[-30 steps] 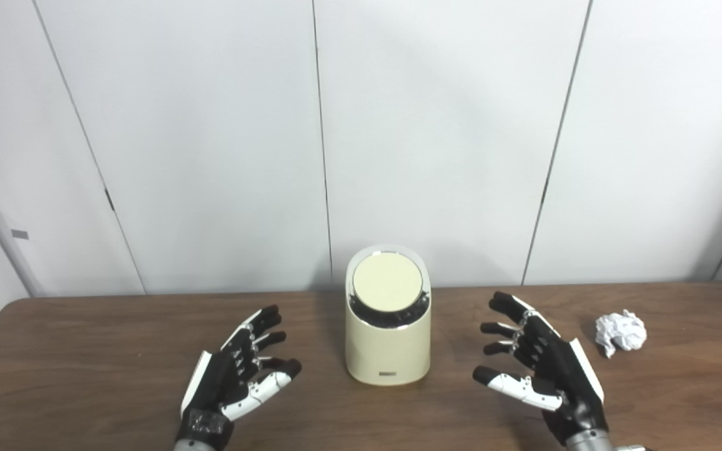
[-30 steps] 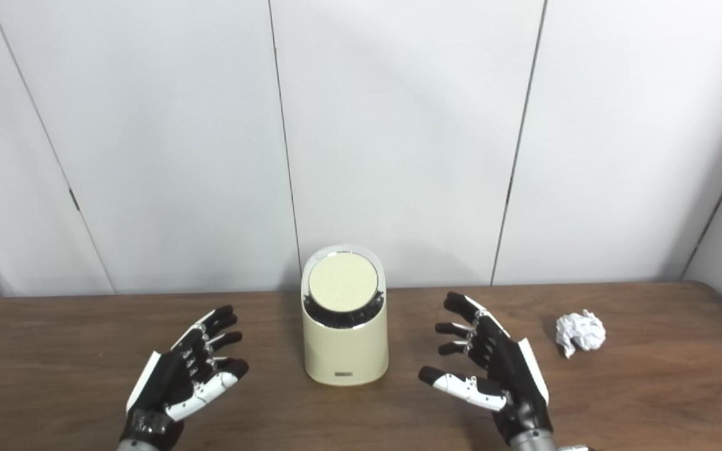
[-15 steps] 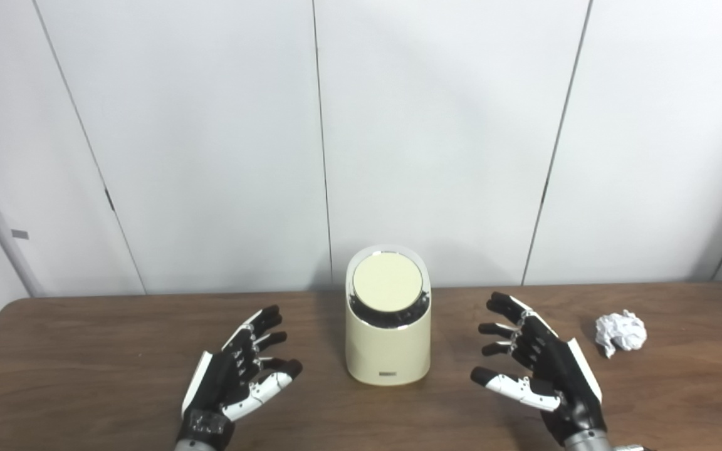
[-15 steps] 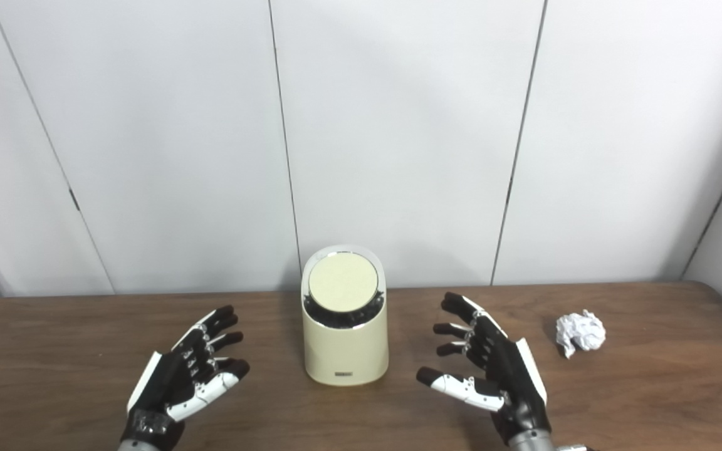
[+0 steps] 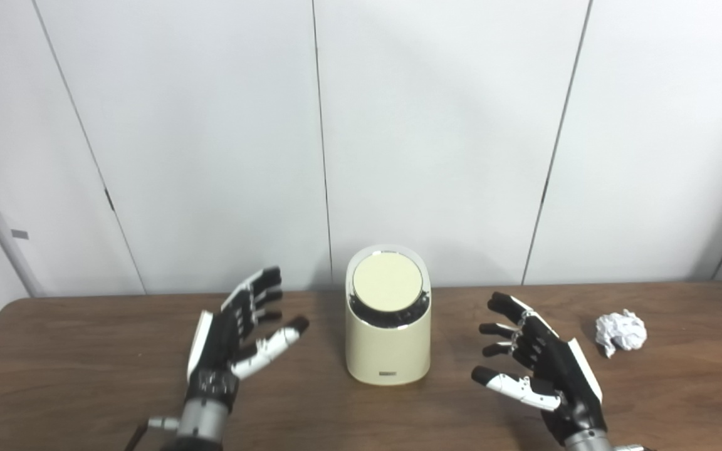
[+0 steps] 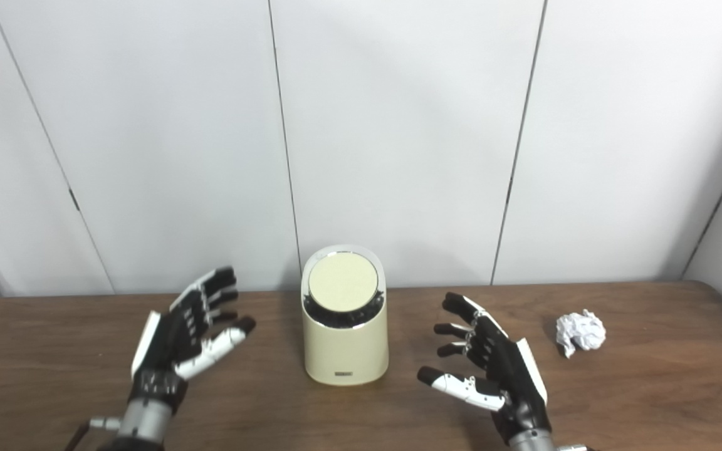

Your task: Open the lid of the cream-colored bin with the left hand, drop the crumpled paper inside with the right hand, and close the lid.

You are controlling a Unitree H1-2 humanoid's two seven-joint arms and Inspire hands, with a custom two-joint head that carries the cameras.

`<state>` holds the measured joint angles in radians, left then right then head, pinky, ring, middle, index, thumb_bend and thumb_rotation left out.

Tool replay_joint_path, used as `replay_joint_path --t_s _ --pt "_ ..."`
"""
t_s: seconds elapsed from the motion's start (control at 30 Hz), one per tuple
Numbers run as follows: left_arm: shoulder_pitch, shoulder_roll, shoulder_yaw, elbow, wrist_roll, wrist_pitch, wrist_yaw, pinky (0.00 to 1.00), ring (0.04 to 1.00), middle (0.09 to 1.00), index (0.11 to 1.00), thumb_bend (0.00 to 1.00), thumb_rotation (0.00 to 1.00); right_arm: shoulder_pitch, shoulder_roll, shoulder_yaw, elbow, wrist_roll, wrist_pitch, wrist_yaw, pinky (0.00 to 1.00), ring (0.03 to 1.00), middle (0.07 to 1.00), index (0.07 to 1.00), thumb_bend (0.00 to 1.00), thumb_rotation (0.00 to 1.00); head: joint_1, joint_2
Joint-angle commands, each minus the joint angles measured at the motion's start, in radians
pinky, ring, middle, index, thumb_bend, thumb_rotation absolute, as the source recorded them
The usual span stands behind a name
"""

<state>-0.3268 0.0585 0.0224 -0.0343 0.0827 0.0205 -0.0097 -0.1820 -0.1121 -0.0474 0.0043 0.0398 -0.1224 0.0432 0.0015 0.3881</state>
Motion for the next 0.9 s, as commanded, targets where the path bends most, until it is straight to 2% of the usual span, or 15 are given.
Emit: replay_joint_path --t_s 0.0,0.17,0.27,0.47,0.57,0.73,0.87 --pt "-0.051 0.003 0.001 -0.015 0.016 -0.007 0.017 0.78 0.82 0.848 0.87 0.81 0.3 -0.032 -0.001 -0.002 -0.029 -0.006 -0.037 -0.004 0.54 0.716 0.835 0.827 0.84 0.23 0.001 -0.001" --pt "-0.094 0.003 -0.009 0.014 0.047 -0.001 0.029 0.8 0.814 0.849 0.872 0.83 0.3 -0.03 0.006 -0.002 -0.036 -0.001 -0.025 -0.005 0.55 0.714 0.833 0.826 0.82 0.2 -0.001 -0.001" --pt "-0.119 0.002 -0.02 0.027 0.073 0.004 0.038 0.78 0.825 0.85 0.87 0.84 0.31 -0.03 0.009 -0.002 -0.034 0.0 -0.028 -0.004 0.56 0.719 0.84 0.831 0.82 0.2 -0.006 -0.001" --pt "-0.178 0.013 -0.046 0.026 0.111 0.057 0.031 0.77 0.852 0.86 0.875 0.85 0.3 -0.03 0.017 0.001 -0.043 -0.009 -0.02 -0.007 0.56 0.714 0.839 0.826 0.81 0.2 -0.009 -0.001" --pt "-0.219 0.03 -0.072 0.026 0.161 0.098 0.025 0.73 0.867 0.872 0.883 0.87 0.29 -0.032 0.023 0.0 -0.045 -0.002 -0.013 -0.006 0.57 0.713 0.837 0.826 0.81 0.18 -0.012 0.0" --pt "-0.266 0.039 -0.089 0.033 0.175 0.14 0.014 0.83 0.92 0.904 0.898 0.91 0.25 -0.032 0.032 0.003 -0.055 -0.012 -0.004 -0.009 0.57 0.705 0.837 0.823 0.8 0.17 -0.018 0.001" --pt "-0.293 0.053 -0.113 0.067 0.209 0.12 0.016 0.85 0.917 0.902 0.906 0.92 0.24 -0.033 0.038 0.003 -0.063 -0.01 0.006 -0.011 0.58 0.706 0.841 0.826 0.81 0.18 -0.022 0.0"
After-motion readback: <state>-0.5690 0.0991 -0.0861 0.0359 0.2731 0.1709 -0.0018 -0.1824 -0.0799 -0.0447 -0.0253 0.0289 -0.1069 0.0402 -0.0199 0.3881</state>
